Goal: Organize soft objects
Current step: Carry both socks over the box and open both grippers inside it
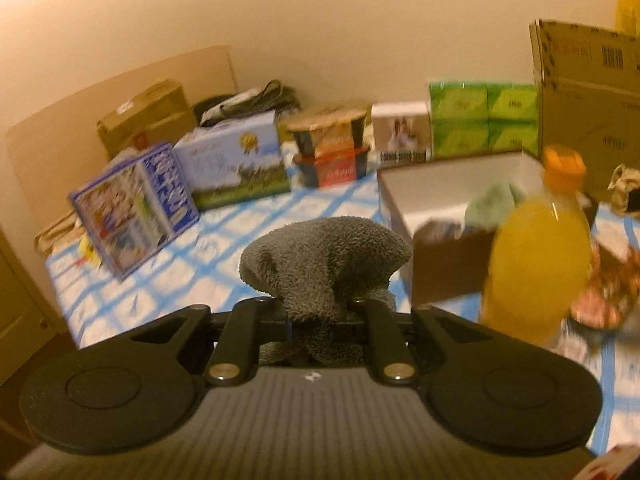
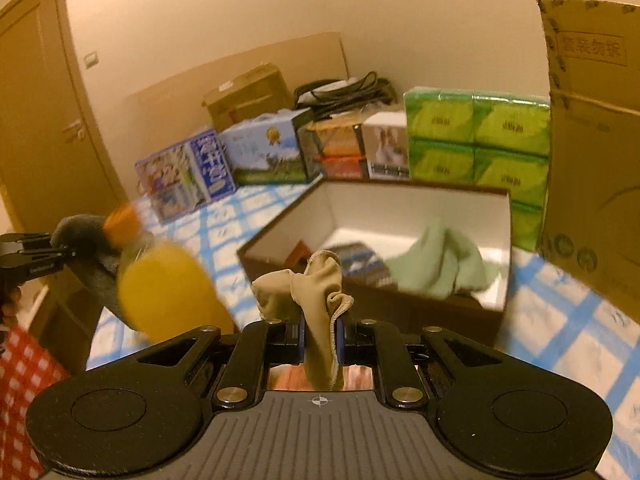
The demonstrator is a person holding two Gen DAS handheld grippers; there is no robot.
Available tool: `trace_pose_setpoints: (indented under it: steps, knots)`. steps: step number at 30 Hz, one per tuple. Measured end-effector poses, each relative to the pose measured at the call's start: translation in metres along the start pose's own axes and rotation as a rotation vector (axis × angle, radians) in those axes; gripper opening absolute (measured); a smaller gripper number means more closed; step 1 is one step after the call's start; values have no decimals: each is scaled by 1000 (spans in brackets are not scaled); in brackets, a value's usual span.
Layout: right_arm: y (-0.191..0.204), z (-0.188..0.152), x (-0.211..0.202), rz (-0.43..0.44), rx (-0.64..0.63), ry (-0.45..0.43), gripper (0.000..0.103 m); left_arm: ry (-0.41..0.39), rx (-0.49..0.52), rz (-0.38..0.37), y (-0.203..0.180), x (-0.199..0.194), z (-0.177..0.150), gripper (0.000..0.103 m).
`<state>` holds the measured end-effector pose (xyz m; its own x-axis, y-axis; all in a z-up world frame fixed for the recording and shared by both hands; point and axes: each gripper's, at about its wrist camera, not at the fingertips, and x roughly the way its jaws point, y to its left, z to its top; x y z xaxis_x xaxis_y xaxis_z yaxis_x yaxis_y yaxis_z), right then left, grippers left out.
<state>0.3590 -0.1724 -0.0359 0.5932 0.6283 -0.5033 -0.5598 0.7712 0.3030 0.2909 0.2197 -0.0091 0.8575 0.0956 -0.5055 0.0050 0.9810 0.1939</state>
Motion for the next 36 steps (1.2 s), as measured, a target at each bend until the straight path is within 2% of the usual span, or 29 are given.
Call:
trace_pose_setpoints:
  steps: [8,12,22,26,27,29,30,31,32,36]
  knots:
    - [-24,52,60,-10,37,-1,14,-83,86,-70,-19,68,88,13]
    - [-34,70,92,-39,12,19,14,-93,146,-125,-42,106,115,13]
    - [-73,96,164,-118,-20,83,14,-14,228,-267,-103,208,139,14]
    - [-89,102,190,-137,5,91,15,44,240,-305,-119,243,139,23]
    - [-91,104,195,-139,20,86,17,53,239,-312,-122,250,137,31]
    - [-95,106,205,-134,48,89,40,67,243,-322,-127,260,135,40]
    - [-96,107,208,-150,62,89,59,65,241,-325,-129,263,134,40]
    - [-97,106,210,-164,72,75,65,64,238,-329,-130,265,133,41]
    - [-97,106,210,-169,78,63,69,66,233,-330,-131,267,133,42]
    - [-96,103,206,-161,83,83,69,76,209,-344,-125,263,133,43]
